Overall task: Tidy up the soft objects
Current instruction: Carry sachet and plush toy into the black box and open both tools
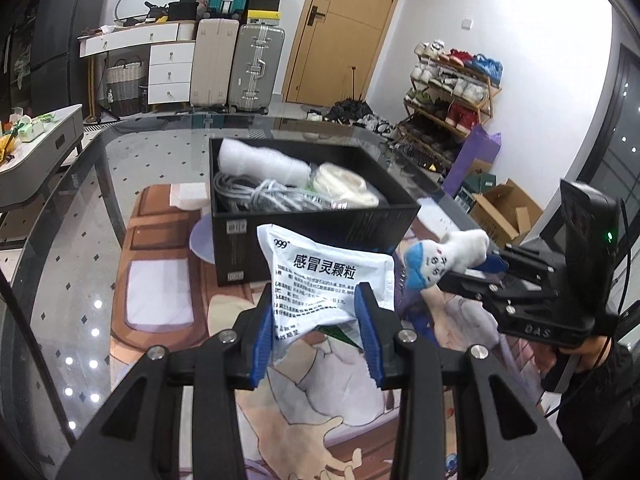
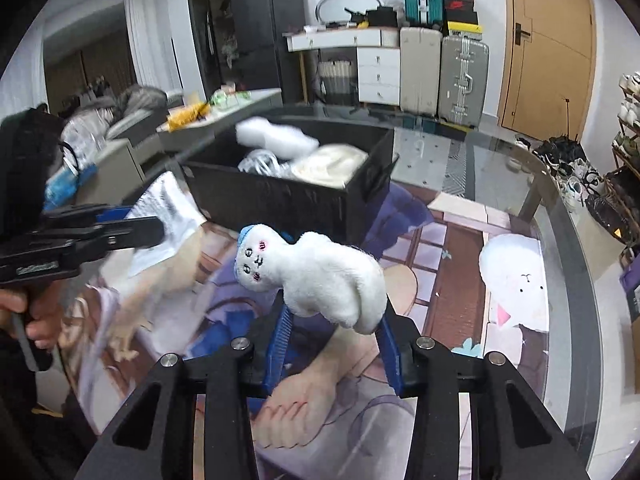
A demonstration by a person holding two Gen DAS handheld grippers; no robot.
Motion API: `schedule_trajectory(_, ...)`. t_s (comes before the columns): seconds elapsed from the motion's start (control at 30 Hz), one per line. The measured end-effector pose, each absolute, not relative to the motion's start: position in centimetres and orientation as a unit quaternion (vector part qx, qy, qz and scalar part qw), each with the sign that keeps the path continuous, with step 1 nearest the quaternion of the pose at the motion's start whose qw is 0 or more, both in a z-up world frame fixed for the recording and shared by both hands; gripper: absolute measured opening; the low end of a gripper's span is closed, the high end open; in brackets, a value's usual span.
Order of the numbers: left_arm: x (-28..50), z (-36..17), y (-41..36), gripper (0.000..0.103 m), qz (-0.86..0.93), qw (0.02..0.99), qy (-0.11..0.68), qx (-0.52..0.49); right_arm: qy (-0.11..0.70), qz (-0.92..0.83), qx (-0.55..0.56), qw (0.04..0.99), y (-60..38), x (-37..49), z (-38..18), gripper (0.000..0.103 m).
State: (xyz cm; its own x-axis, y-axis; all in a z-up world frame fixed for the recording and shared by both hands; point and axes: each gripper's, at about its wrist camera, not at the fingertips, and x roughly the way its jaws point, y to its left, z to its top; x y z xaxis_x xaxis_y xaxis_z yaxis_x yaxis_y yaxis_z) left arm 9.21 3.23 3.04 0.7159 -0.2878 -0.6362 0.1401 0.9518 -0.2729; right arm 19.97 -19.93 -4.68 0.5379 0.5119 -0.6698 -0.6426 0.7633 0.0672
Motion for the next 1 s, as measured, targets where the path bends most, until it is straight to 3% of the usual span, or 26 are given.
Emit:
schedule_trajectory(0.6,13.4,6.5,5.1,0.037,-0.073,0.939,0.311,-0.129,0.307,0.272,-0.033,0.911,-17.9,22.0,0.2,0.041)
schedule_trajectory(1.0,17.9,4.9,4.9,0.037,-0.043,0.937,0.326,-0.119,0.327,0.206,-0.082,0.919,-13.0,26.2,0.0,0.041)
